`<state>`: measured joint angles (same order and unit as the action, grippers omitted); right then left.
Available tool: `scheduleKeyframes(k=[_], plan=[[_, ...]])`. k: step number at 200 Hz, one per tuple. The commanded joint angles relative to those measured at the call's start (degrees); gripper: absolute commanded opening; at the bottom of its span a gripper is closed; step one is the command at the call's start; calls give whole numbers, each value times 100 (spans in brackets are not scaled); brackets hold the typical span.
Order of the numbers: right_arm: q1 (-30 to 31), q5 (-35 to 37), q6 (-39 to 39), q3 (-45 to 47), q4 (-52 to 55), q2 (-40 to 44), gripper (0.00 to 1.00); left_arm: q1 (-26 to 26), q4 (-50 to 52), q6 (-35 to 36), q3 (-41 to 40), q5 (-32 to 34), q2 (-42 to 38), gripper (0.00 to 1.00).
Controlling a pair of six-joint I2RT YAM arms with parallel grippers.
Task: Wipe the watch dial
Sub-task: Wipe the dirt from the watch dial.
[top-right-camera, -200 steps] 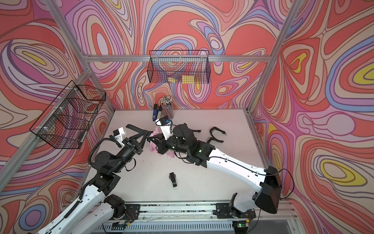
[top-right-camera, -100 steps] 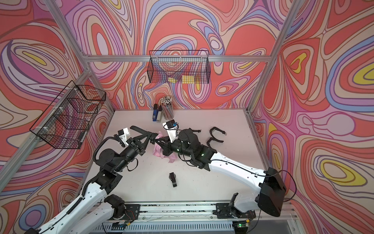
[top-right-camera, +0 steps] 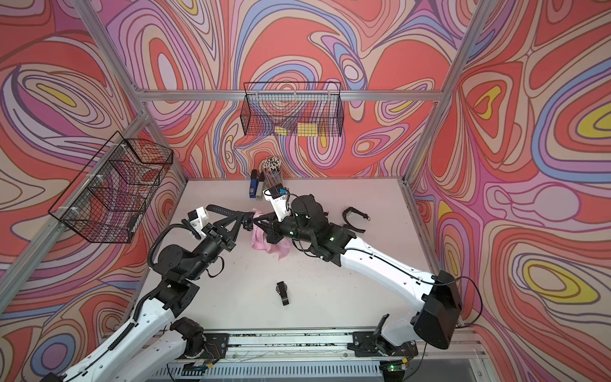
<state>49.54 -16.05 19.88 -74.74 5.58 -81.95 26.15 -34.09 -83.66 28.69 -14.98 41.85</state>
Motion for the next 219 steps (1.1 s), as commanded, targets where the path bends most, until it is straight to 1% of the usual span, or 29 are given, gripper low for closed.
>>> scheduleKeyframes(k=[1,59,64,85,154,219], plan=[[92,191,-299,-321,133,-108,0,132,-502,-212,-34,-729,-116,0],[645,366,-451,-604,531,-285,0,127,-567,-152,23,-835,93,0],[689,366,-442,-612,531,-317,0,128,-564,-136,239,-842,112,0],[880,336,-352,-587,489,-436,0,130,-672,-167,269,-815,148,0],[926,365,411,635,-424,-256,0,103,-761,-168,339,-676,112,0],[926,611,516,1071,-409,-127,0,31,-880,-190,387,-655,158,0]])
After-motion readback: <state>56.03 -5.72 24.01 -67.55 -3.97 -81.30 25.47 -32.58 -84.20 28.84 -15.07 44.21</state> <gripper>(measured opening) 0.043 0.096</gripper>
